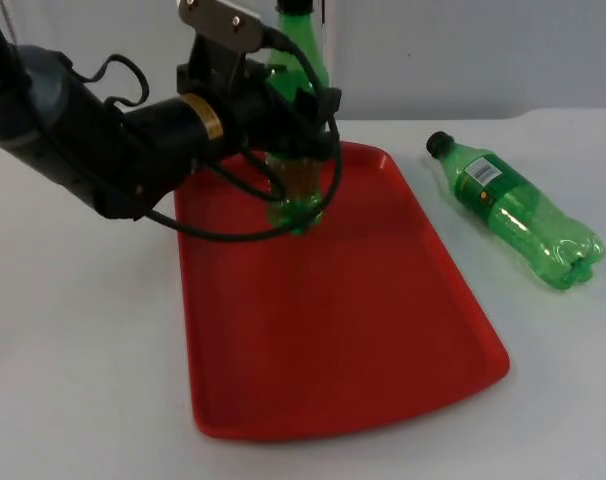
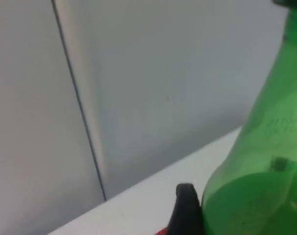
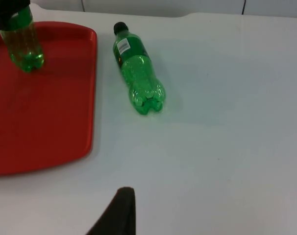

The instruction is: Place the bottle upright on the tray.

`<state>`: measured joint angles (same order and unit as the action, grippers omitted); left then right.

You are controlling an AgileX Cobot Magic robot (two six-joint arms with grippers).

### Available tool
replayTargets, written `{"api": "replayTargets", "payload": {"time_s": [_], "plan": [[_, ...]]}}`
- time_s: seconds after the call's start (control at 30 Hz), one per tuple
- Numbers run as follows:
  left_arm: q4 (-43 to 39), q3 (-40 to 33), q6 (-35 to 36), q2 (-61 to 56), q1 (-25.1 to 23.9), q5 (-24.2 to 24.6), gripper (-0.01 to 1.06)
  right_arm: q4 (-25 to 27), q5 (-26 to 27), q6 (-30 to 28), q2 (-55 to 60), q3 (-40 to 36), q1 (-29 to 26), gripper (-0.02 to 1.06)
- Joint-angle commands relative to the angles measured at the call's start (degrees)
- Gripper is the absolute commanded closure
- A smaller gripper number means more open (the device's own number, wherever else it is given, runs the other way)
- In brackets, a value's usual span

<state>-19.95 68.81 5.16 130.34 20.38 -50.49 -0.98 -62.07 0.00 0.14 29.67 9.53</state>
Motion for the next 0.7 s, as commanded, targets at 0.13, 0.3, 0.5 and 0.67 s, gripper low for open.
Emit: {"api": "replayTargets", "payload": {"time_s": [0.13,0.3,0.5,0.67], "plan": [[-2.3,-0.1,-0.1,2.3,0.3,-2.7,1.05,-0.3,0.2,0.4,-0.1,-0.1,-0.5,-0.01],[-5.2,-0.1,0.3,2.5,0.3,-3.0,1.05,-0.3,0.2,0.4,-0.1,-0.1,-0.5,-0.01],[-5.1,-0.1,0.8,2.5,0.3,-3.3,1.05,-0.3,0.2,0.4,-0.1,-0.1,-0.5,-0.01],[-5.1,-0.1,1.3,2.5,0.3,-3.3,1.05,-0.3,0.2,0.4,-0.1,-0.1,-0.5,-0.01]]}}
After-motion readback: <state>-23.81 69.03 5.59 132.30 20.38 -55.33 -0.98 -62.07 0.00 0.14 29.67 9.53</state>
